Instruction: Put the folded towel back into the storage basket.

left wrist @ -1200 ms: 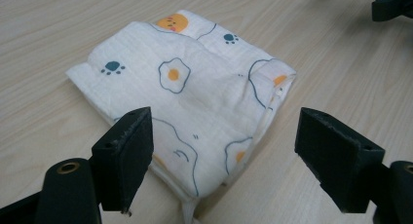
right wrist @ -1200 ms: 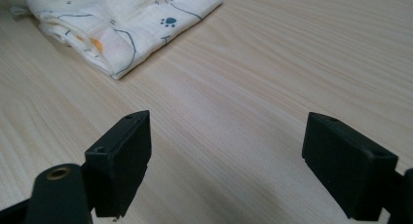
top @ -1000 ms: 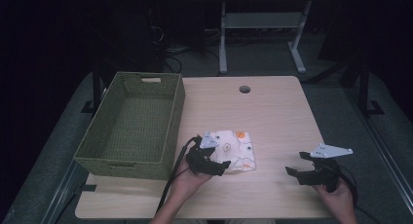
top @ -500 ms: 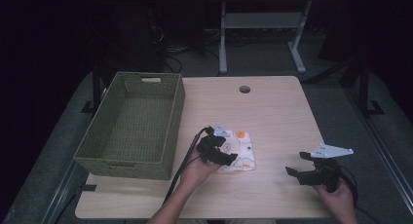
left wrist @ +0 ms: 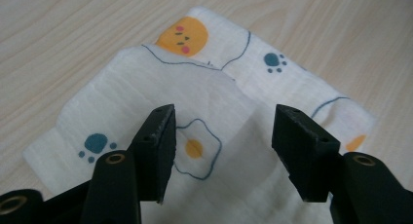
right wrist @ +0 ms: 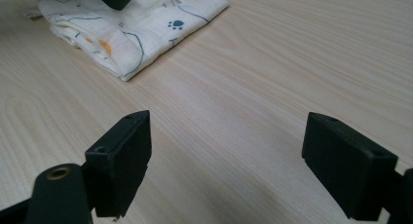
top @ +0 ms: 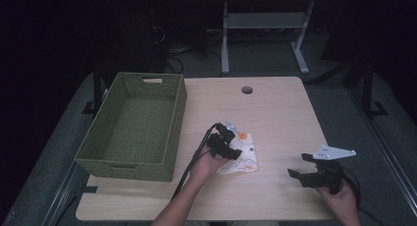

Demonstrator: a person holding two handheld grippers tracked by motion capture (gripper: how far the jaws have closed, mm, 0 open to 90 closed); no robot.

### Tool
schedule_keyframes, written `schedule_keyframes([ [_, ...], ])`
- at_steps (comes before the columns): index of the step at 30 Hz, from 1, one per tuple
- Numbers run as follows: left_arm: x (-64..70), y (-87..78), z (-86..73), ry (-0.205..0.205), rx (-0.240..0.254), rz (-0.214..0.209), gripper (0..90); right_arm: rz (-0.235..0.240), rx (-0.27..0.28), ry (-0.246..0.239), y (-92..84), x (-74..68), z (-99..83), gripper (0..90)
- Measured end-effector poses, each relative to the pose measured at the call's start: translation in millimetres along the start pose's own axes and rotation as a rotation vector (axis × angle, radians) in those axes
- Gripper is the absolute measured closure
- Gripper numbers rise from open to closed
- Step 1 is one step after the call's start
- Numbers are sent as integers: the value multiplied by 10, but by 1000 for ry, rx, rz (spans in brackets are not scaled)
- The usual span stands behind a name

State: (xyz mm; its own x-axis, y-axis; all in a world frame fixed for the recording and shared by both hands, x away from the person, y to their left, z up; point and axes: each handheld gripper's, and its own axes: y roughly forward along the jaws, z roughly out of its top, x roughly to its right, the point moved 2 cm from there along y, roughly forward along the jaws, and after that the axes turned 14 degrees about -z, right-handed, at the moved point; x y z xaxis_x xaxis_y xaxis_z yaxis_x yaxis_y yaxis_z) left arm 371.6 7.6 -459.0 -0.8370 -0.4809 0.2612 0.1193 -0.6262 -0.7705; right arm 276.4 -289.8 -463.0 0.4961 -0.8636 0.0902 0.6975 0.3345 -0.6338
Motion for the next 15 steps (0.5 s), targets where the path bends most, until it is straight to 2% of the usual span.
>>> schedule_keyframes([
  [2,-4,25,-1,0,-8,5,467,1,0,0,-2,0,-1,180],
  [4,-12,91,-17,4,-42,14,471,1,-1,2,-4,3,-1,180],
  [6,-8,103,-21,10,-41,22,485,3,1,3,-6,3,-2,180],
  [7,7,115,-15,31,-52,40,489,3,1,3,-6,3,-2,180],
  [11,24,128,-6,46,-61,55,523,3,-3,-1,1,-5,0,181],
  [15,27,139,-2,67,-48,58,626,3,-1,-1,1,-16,7,181],
])
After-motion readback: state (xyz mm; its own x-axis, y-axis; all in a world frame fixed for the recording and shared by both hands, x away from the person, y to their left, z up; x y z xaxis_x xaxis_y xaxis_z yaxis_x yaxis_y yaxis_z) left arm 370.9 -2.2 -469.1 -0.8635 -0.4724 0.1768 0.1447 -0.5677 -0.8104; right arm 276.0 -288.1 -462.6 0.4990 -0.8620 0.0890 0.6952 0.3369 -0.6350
